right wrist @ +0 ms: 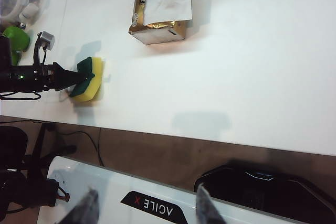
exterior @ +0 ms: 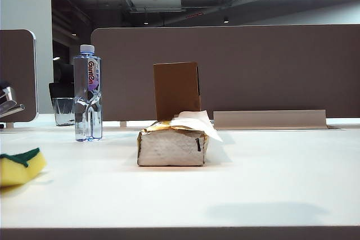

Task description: Move the sponge from right to left to wipe the table, avoiding obstacles on the table, and finally reaching the bottle of mineral water.

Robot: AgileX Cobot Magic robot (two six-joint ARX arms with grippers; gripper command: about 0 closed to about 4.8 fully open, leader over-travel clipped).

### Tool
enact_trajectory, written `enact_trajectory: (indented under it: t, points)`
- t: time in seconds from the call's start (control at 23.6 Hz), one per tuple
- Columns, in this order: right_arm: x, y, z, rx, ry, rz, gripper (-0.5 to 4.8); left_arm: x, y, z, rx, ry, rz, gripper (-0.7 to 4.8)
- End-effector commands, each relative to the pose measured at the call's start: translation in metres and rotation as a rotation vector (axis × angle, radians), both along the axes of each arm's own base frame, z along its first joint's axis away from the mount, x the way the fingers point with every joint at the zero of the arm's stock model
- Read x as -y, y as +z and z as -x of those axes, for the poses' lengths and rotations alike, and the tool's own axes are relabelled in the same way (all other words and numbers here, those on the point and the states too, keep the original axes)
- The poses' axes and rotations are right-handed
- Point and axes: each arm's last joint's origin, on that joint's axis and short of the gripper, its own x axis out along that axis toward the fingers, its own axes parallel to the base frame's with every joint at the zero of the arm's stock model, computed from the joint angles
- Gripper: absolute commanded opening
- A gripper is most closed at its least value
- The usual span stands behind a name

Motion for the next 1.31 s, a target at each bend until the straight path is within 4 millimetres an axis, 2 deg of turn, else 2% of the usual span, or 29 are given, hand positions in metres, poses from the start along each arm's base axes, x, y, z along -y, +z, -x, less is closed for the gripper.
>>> enact_trajectory:
  t: [0.04,0.3,0.42,0.51,0.63,1.31]
  points:
    - [0.0,0.001,0.001,0.011,0.002,-0.003,2.39,-0.003,0.0,-0.01,0.081,0.054,-0.052,-0.05]
    - [0.0,0.001,0.001,0.011,0.002,-0.002,2.39,-0.004,0.002,-0.022,0.149,0.085,-0.035,-0.05]
    - [0.0,0.001,0.001,0.01,0.001,-0.002,2.39,-0.006,-0.001,-0.04,0.136,0.078,-0.021,-0.05]
    - [0.0,0.001,0.001,0.009,0.0,-0.003,2.39,-0.008,-0.004,-0.064,0.13,0.078,-0.02,-0.05]
    - [0.0,0.001,0.001,0.0,-0.01,-0.014,2.39,-0.01,-0.005,-0.086,0.134,0.078,-0.021,-0.05]
    - [0.0,0.001,0.0,-0.003,-0.014,-0.015,2.39,-0.017,-0.004,-0.158,0.173,0.081,-0.026,-0.05]
